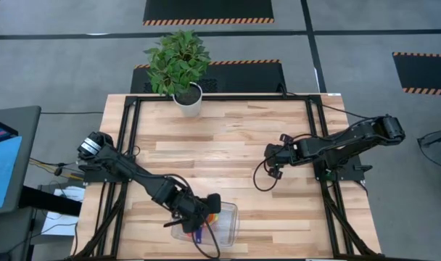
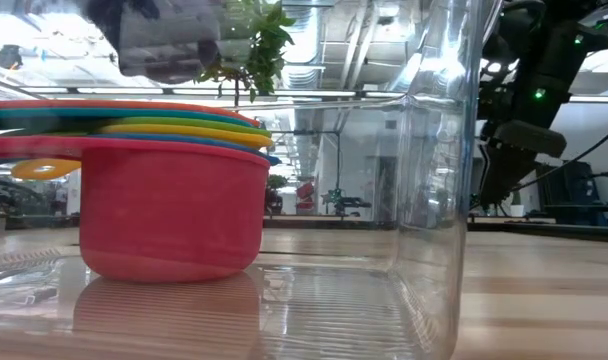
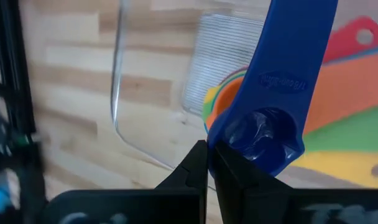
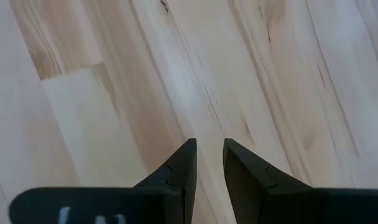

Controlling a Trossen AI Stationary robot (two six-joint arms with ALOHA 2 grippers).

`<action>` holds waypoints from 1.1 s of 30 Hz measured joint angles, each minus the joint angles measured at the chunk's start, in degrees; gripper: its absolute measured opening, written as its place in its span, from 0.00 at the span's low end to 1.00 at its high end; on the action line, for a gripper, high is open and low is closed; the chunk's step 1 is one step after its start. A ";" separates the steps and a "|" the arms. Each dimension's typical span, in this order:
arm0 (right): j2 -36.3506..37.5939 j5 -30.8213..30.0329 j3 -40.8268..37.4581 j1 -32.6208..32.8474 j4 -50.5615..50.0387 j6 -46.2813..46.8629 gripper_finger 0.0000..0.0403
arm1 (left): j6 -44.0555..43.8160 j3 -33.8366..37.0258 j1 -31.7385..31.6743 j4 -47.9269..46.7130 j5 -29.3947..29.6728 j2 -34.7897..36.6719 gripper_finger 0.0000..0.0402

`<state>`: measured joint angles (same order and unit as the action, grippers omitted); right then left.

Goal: Nest measuring cups in basket
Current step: Stack the dark blue measuring cup on top of the orange measuring cup

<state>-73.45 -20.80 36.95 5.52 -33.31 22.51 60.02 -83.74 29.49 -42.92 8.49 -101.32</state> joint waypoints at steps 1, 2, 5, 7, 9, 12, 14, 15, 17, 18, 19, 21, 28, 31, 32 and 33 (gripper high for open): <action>0.00 0.00 0.00 -0.01 0.15 0.01 0.25 | 2.35 0.00 -0.19 -0.03 -0.51 0.00 0.00; 0.00 0.02 0.00 -0.02 0.29 0.01 0.25 | 4.67 0.00 -0.34 -0.04 -0.77 0.01 0.00; 0.00 0.03 0.00 -0.01 1.07 0.03 0.25 | 11.67 0.00 -1.12 -0.11 -2.83 0.01 0.00; 0.00 0.04 0.00 -0.01 1.05 0.06 0.25 | 16.63 0.00 -1.93 -0.30 -4.10 0.02 0.00; 0.00 0.04 0.00 -0.02 1.06 0.12 0.25 | 21.29 0.00 -2.78 -0.88 -4.39 0.02 0.00; 0.00 0.07 0.00 -0.01 1.05 0.12 0.25 | 26.91 0.00 -4.18 -1.24 -5.75 0.02 0.00; 0.00 0.07 0.00 -0.01 1.01 0.10 0.25 | 30.38 0.00 -5.23 -0.90 -7.62 -0.43 0.00; 0.00 0.07 0.00 -0.01 1.02 0.10 0.25 | 31.61 0.00 -5.49 -0.76 -8.12 -0.69 0.00; 0.00 0.09 0.00 0.00 0.91 0.07 0.25 | 33.39 0.00 -5.86 -0.47 -8.46 -1.26 0.00; 0.00 0.09 0.00 0.00 0.74 0.05 0.25 | 33.77 0.00 -5.89 0.45 -8.42 -1.59 0.00; 0.00 0.08 0.00 -0.02 0.62 0.01 0.25 | 34.03 0.00 -5.87 1.04 -8.44 -1.88 0.00; 0.00 0.09 0.00 0.00 0.72 -0.29 0.25 | 34.78 0.02 -5.84 0.60 -9.29 -1.99 0.00; 0.00 0.07 0.00 0.00 0.81 -0.49 0.25 | 33.39 0.02 -5.48 1.73 -11.81 -1.90 0.00; 0.00 0.07 0.00 -0.02 0.77 -0.47 0.25 | 31.26 0.02 -5.48 1.76 -12.69 -1.90 0.02; 0.00 0.07 0.00 0.00 0.82 -0.47 0.25 | 30.78 0.02 -5.48 1.81 -12.70 -1.89 0.03; 0.00 0.07 0.00 0.00 0.79 -0.47 0.25 | 30.38 0.02 -5.48 1.81 -12.70 -1.89 0.03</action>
<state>-73.45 -20.73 36.95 5.52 -32.51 22.04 90.40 -83.72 24.01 -41.11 -4.21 -103.21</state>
